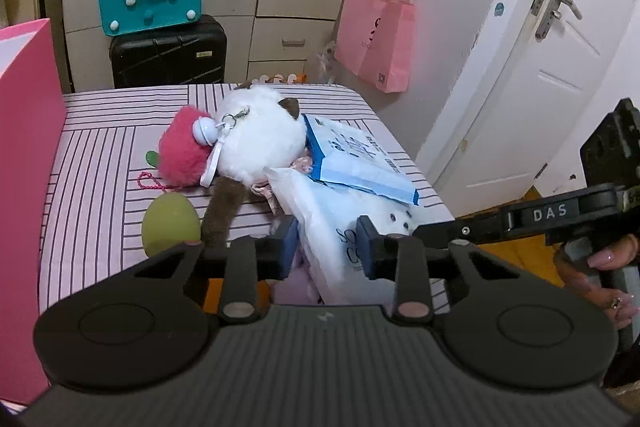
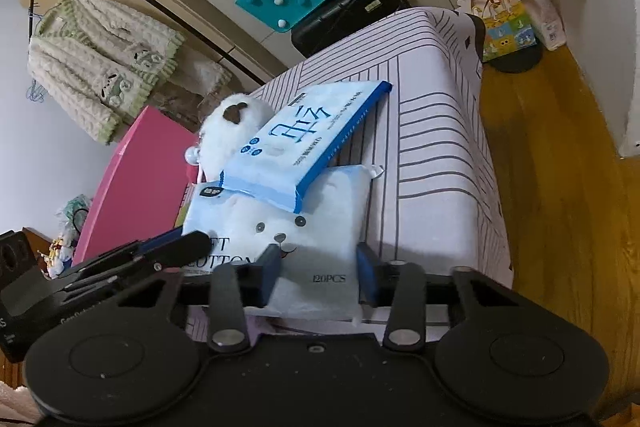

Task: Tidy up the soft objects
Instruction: 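Lift the tissue pack with the left tool and carry it into the pink box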

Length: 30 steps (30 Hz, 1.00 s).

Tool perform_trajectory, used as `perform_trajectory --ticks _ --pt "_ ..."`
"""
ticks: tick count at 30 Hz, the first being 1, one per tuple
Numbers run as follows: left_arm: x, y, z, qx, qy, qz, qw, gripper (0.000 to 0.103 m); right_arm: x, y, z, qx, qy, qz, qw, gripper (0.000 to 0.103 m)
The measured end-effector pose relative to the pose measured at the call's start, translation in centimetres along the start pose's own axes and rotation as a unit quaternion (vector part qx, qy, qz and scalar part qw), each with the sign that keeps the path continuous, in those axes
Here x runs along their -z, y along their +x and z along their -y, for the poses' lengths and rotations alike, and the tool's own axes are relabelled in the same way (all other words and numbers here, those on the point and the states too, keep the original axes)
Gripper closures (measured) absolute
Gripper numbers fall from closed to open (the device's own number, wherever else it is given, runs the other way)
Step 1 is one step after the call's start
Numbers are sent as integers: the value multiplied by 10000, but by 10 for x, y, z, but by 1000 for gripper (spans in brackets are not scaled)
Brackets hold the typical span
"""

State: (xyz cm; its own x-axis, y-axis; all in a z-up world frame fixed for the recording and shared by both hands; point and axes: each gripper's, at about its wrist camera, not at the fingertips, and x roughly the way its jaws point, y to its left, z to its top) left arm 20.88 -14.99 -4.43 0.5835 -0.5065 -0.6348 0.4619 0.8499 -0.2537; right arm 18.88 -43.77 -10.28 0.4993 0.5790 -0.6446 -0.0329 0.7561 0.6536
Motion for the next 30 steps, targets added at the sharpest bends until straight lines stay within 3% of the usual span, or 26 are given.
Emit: perform_trajectory --ticks 7,11,19,30 --pt "-2 0 -4 34 -123 -104 9999 74 5 -1 -10 104 -203 34 9997 71" --pt "-2 1 -4 -7 -147 -196 9997 71 6 1 -21 535 -639 68 9965 59" --pt "-5 -10 -2 150 -90 -183 9997 79 10 -1 -24 300 -452 23 9985 66" --pt "-2 -43 2 -141 516 67 9985 79 19 -3 -50 59 -536 -46 9985 64"
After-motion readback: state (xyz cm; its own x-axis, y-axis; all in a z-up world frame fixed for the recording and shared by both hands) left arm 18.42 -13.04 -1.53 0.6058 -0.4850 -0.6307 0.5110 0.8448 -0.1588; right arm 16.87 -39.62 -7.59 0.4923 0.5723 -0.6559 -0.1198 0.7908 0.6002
